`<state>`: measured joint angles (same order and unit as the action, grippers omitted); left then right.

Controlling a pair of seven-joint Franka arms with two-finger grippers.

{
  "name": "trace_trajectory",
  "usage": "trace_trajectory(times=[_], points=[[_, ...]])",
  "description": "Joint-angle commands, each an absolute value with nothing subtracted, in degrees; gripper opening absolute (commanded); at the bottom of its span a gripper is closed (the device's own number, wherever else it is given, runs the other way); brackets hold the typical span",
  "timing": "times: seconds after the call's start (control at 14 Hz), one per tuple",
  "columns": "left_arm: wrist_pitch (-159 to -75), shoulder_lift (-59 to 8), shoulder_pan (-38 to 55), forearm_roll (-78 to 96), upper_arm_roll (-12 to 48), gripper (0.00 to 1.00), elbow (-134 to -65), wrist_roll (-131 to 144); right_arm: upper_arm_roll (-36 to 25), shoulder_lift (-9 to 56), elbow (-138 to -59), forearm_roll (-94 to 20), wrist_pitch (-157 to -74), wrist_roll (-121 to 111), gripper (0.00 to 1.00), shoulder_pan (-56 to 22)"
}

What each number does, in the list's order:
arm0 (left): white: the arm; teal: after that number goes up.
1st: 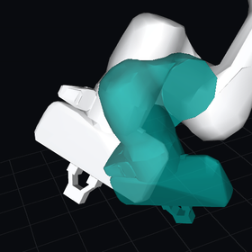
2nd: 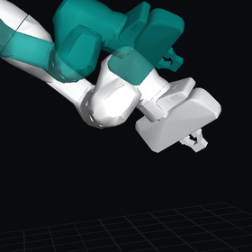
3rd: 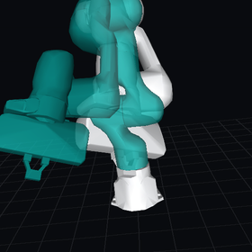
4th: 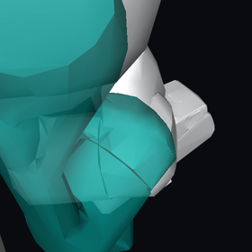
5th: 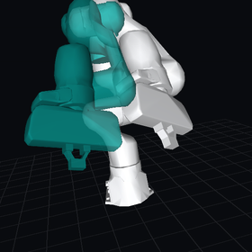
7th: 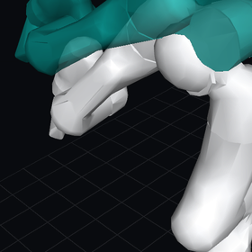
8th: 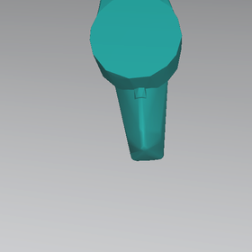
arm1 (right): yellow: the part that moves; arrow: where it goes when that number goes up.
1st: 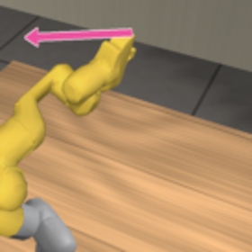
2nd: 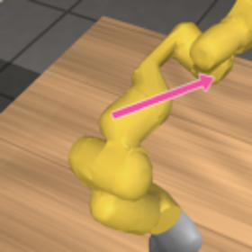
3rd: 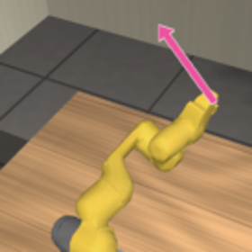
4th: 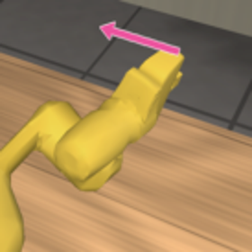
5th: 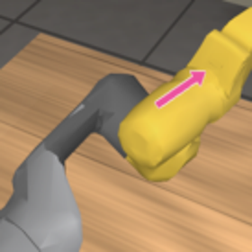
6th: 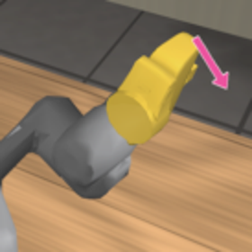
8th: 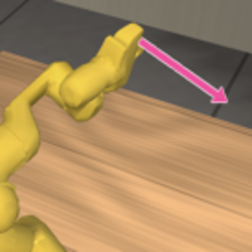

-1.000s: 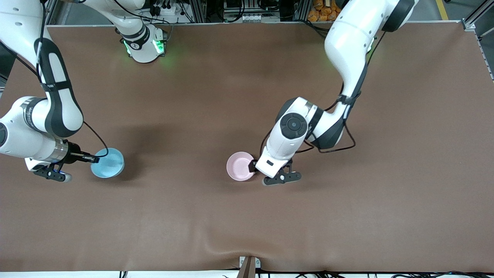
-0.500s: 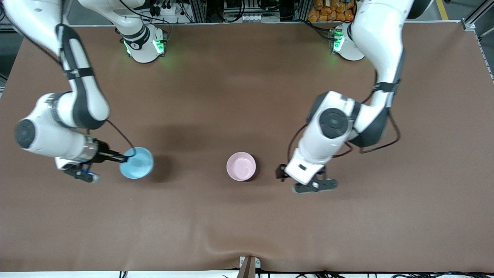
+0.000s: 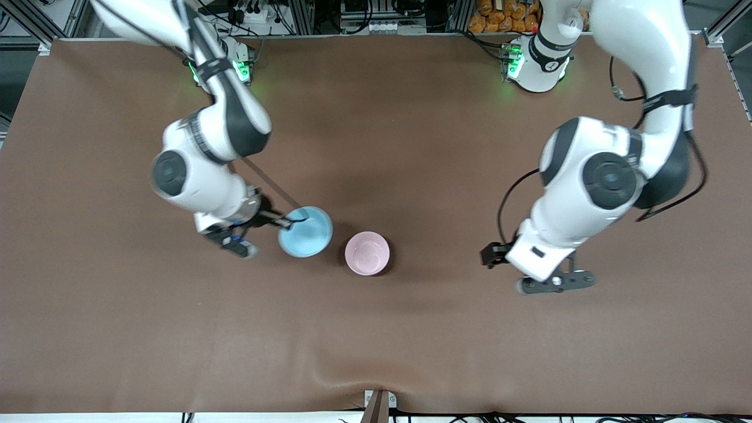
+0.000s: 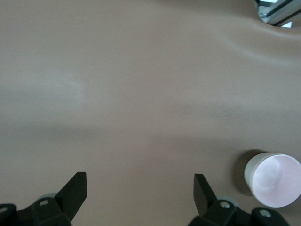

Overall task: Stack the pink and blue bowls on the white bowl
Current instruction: 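Carry the blue bowl toward the pink bowl while the left gripper withdraws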

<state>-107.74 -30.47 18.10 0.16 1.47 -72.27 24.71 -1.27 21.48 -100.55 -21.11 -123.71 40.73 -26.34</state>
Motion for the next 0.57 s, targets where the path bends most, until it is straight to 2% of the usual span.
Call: trace_trajectory(times=[0.0, 0.21, 0.36, 0.5], points=[[-104.78, -26.73, 14.51, 0.0, 2.37, 1.0, -73.92, 17.87, -2.2, 22.23, -99.76, -23.38, -125.23, 44.2, 0.0, -29.34], [-97.94, -22.25, 8.28, 0.09, 3.34, 1.0, -74.0, 8.28, -2.2, 27.4, -95.99, -23.2, -130.24, 48.42, 0.0, -32.77], [-91.52, -19.09, 6.6, 0.0, 3.08, 1.0, -74.0, 5.03, -2.29, 31.71, -91.78, -22.77, -130.78, 49.83, 0.0, -34.36], [-88.77, -13.83, 5.8, 0.26, 2.12, 1.0, -77.93, 0.98, -2.29, 34.88, -88.52, -22.59, -130.87, 51.06, 0.0, -35.15]])
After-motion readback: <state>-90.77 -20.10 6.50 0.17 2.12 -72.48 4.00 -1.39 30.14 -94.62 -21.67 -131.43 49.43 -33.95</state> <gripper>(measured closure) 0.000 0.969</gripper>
